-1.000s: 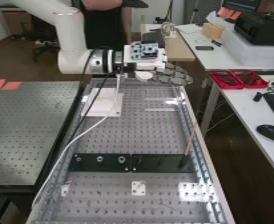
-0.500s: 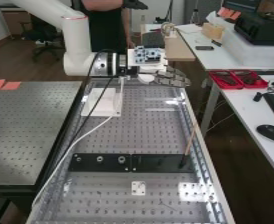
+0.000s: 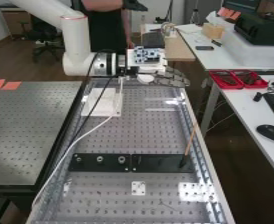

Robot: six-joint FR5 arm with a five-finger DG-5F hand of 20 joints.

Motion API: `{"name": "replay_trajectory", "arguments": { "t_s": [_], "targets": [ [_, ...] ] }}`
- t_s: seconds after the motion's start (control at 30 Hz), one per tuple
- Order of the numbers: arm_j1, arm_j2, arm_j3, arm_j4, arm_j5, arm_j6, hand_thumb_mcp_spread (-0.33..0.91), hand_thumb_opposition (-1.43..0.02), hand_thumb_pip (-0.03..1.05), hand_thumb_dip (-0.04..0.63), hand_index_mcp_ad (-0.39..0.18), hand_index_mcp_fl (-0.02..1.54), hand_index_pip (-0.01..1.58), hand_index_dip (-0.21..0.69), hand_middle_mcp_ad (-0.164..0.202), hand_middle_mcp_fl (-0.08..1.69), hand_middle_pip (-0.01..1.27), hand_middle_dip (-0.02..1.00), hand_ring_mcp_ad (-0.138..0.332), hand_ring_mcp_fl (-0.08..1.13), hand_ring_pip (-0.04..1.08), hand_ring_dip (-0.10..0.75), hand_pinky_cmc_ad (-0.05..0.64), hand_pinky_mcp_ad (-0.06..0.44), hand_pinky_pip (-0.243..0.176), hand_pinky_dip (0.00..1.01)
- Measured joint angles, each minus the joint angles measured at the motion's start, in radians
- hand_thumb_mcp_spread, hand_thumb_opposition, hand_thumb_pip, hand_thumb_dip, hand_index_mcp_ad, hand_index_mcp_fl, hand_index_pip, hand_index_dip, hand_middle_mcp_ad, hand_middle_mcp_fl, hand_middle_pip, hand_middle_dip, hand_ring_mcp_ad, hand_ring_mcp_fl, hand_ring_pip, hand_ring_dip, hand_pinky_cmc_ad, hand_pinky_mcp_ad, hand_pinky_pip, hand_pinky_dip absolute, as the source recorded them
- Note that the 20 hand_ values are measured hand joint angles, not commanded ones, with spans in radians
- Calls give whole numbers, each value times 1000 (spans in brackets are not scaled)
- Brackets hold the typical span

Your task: Grab the drill bit and place it in the clear container

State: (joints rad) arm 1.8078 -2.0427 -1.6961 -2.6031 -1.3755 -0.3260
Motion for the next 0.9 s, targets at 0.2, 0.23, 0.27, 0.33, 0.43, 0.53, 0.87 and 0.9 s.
{"name": "replay_trajectory", "arguments": {
  "t_s": [0.2,0.23,0.27,0.33,0.43,0.53,0.87,0.9],
  "targets": [
    [-1,-16,6,-12,2,1,534,-983,401,332,-141,1005,812,414,91,312,143,218,176,141,117,9,271,106,-93,136],
    [-1,-18,8,-15,3,1,534,-983,401,332,-141,1005,812,414,91,312,143,218,176,141,117,9,271,106,-93,136],
    [-1,-25,11,-20,9,2,534,-983,401,328,-141,1005,812,414,91,312,143,222,178,141,113,9,271,106,-93,136],
    [-1,-38,15,-29,22,8,534,-983,401,332,-141,1005,812,414,91,312,143,222,178,141,113,9,271,106,-93,136],
    [-2,-48,19,-35,21,11,534,-983,401,328,-141,1005,812,414,91,312,143,222,178,141,113,9,271,103,-93,136],
    [-2,-61,23,-43,24,8,534,-983,401,328,-141,1005,812,414,91,312,143,222,178,141,117,9,271,103,-93,136],
    [-6,-89,38,-60,52,0,534,-986,401,328,-141,1005,812,414,91,312,143,222,176,141,115,9,265,106,-93,136],
    [-7,-93,41,-63,49,1,534,-983,401,332,-141,1005,812,414,91,312,143,222,176,141,115,9,265,106,-93,136]
  ]
}}
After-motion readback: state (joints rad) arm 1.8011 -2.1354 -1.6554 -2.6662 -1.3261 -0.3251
